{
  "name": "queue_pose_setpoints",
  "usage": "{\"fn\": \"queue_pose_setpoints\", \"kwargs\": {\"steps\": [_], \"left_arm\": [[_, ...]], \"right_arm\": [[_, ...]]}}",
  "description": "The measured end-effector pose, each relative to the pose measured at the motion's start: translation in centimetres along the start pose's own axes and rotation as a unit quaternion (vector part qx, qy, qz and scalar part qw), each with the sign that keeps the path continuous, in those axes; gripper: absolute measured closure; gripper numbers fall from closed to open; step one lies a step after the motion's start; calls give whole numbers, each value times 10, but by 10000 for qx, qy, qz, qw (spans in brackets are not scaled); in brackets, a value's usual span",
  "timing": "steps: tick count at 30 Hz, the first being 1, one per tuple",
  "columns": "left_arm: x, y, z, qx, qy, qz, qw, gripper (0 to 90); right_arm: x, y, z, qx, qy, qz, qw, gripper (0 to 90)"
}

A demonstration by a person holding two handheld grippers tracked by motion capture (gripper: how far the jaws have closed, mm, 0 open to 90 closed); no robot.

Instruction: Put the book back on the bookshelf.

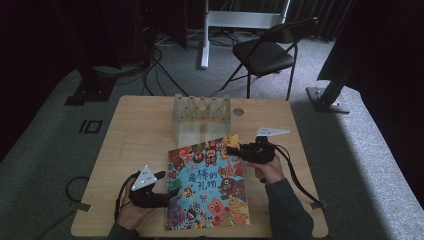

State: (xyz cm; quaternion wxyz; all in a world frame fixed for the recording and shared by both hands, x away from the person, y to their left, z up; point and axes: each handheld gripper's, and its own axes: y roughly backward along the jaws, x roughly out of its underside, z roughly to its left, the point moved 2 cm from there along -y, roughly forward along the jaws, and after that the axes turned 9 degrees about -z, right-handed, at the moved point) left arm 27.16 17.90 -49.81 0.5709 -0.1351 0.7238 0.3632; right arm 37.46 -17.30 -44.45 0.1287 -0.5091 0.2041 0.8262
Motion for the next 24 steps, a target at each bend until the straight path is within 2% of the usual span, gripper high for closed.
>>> {"fn": "queue_pose_setpoints", "kwargs": {"steps": [11, 14, 17, 21, 24], "left_arm": [[1, 3, 25, 203, 498, -102, 9985, 178], [1, 3, 31, 229, 570, -110, 9981, 178], [-1, 0, 35, 306, 607, -137, 9976, 178], [-3, -8, 41, 522, 783, -284, 9952, 179], [-5, -15, 46, 488, 839, -288, 9949, 179]], "right_arm": [[-7, 7, 4, -61, 45, -113, 9999, 732], [-9, 9, 7, -84, 59, -165, 9998, 739], [-12, 12, 9, -108, 92, -209, 9997, 745], [-15, 15, 11, -128, 146, -252, 9995, 749], [-17, 18, 13, -163, 190, -298, 9992, 755]]}}
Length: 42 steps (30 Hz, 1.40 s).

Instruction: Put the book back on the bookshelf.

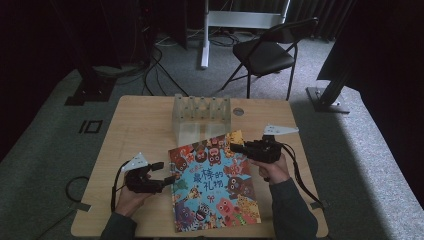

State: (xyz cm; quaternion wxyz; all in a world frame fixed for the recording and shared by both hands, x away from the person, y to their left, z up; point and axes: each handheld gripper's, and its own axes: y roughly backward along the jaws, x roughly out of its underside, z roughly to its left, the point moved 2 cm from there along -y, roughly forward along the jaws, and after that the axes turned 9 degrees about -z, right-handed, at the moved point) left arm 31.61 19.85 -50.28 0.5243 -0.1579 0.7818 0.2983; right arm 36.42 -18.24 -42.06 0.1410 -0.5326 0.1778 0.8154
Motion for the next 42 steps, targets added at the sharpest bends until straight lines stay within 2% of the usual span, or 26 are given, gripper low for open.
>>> {"fn": "queue_pose_setpoints", "kwargs": {"steps": [1, 4, 6, 7, 8, 10, 13, 21, 27, 31, 33, 38, 41, 42], "left_arm": [[-1, -2, 2, -68, 50, -27, 10000, 179], [-5, -5, 10, -16, 285, -161, 9995, 179], [-5, -9, 14, -81, 340, -136, 9993, 176], [-6, -12, 17, -42, 412, -127, 9991, 176], [-6, -15, 19, 60, 478, -122, 9988, 176], [-7, -17, 19, 94, 492, -112, 9987, 169], [-9, -24, 19, 276, 406, -106, 9987, 146], [-16, -32, 22, 724, 452, -227, 9961, 138], [-21, -38, 22, 1203, 665, -122, 9904, 148], [-24, -37, 22, 1174, 633, -15, 9911, 173], [-26, -35, 22, 1194, 651, -7, 9907, 218], [-35, -31, 20, 1170, 525, 257, 9914, 283], [-40, -26, 19, 1214, 476, 238, 9912, 316], [-41, -25, 18, 1221, 465, 194, 9912, 375]], "right_arm": [[0, 1, 0, -13, 10, -22, 10000, 757], [-2, 3, 2, -100, -2, -77, 9999, 762], [-3, 4, 3, -183, 7, -111, 9998, 767], [-3, 5, 3, -211, -1, -119, 9997, 769], [-3, 5, 3, -256, -2, -138, 9996, 770], [-3, 5, 4, -297, 15, -148, 9994, 771], [-4, 6, 6, -375, 49, -170, 9991, 772], [-4, 8, 8, -502, 119, -232, 9984, 773], [-5, 9, 10, -610, 207, -289, 9975, 777], [-4, 7, 8, -607, 168, -256, 9977, 777], [-4, 8, 7, -578, 228, -210, 9978, 773], [-3, 11, 5, -521, 381, -117, 9978, 761], [-4, 13, 5, -498, 443, -79, 9977, 750], [-4, 15, 5, -340, 573, -11, 9978, 706]]}}
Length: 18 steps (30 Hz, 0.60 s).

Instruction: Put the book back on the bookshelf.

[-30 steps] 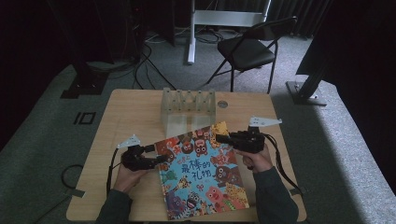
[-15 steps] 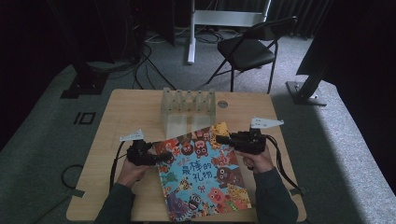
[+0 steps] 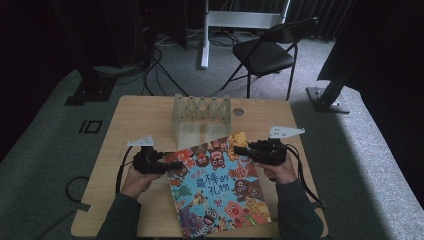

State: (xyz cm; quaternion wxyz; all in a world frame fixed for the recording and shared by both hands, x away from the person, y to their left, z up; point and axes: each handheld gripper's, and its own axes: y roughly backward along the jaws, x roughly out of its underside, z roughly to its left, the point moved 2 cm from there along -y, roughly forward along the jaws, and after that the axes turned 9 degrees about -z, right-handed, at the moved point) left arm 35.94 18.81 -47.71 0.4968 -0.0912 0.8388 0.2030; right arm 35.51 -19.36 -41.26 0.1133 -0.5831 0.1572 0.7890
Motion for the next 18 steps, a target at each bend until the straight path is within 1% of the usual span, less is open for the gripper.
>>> {"fn": "queue_pose_setpoints", "kwargs": {"steps": [1, 2, 5, 6, 8, 9, 11, 13, 14, 15, 17, 18], "left_arm": [[-2, 1, -1, 5, -50, -10, 10000, 403], [-3, 2, -3, -4, -92, 3, 10000, 420], [-7, 5, -9, 18, -196, -28, 9998, 456], [-8, 6, -10, 49, -210, -68, 9997, 479], [-10, 7, -14, 70, -309, -92, 9995, 514], [-12, 8, -16, 87, -350, -100, 9993, 524], [-15, 9, -20, 148, -370, -149, 9991, 553], [-19, 11, -24, 225, -346, -247, 9988, 589], [-23, 12, -27, 256, -338, -289, 9987, 609], [-26, 13, -31, 260, -400, -311, 9984, 624], [-33, 14, -40, 267, -586, -336, 9974, 647], [-37, 15, -44, 305, -656, -375, 9967, 662]], "right_arm": [[1, 1, 0, 141, 58, 73, 9999, 683], [2, 1, -1, 223, 74, 109, 9997, 675], [4, 5, -3, 265, 70, 101, 9996, 655], [5, 6, -3, 333, 110, 134, 9993, 636], [6, 8, -4, 512, 181, 249, 9982, 610], [6, 9, -4, 542, 194, 266, 9980, 604], [6, 11, -3, 637, 262, 303, 9972, 582], [6, 13, -2, 769, 383, 349, 9957, 564], [5, 15, -1, 795, 402, 347, 9954, 561], [4, 17, 0, 801, 423, 320, 9954, 560], [3, 21, 1, 848, 473, 318, 9948, 553], [2, 22, 2, 877, 507, 323, 9943, 549]]}}
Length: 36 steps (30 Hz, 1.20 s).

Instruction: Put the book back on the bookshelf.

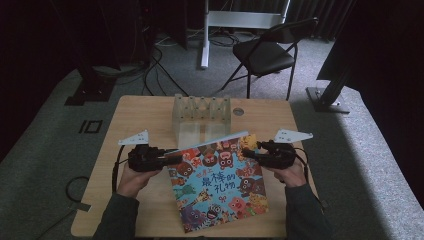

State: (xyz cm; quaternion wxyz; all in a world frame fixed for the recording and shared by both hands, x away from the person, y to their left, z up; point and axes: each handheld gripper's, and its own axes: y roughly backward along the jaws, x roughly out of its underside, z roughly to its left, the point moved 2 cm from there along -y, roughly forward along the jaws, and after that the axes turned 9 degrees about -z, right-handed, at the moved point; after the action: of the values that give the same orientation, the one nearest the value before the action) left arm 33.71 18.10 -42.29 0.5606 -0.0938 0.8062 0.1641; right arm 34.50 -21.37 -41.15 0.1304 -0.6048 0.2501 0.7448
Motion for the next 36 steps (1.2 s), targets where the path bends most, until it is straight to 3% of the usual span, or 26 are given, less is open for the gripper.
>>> {"fn": "queue_pose_setpoints", "kwargs": {"steps": [3, 10, 13, 18, 21, 24, 30, 36], "left_arm": [[-12, 1, -9, 76, -229, -133, 9996, 706], [-31, 3, -19, 25, -677, -321, 9972, 750], [-38, 3, -22, -104, -936, -353, 9949, 751], [-46, 2, -26, -266, -1417, -373, 9888, 750], [-43, 3, -25, -201, -1449, -411, 9884, 747], [-39, 4, -25, -212, -1308, -491, 9900, 726], [-35, 0, -29, -97, -1324, -433, 9902, 639], [-31, -4, -29, -119, -1267, -454, 9908, 604]], "right_arm": [[-1, 5, 1, 83, 109, -41, 9999, 540], [-5, 8, 4, 328, 443, -244, 9982, 541], [-8, 7, 5, 439, 562, -278, 9971, 548], [-9, 4, 2, 565, 621, -439, 9955, 545], [-8, 2, 0, 524, 613, -503, 9955, 544], [-7, 3, 2, 499, 726, -490, 9949, 535], [-4, 5, 3, 496, 803, -413, 9947, 517], [0, 12, -2, 436, 606, -531, 9958, 495]]}}
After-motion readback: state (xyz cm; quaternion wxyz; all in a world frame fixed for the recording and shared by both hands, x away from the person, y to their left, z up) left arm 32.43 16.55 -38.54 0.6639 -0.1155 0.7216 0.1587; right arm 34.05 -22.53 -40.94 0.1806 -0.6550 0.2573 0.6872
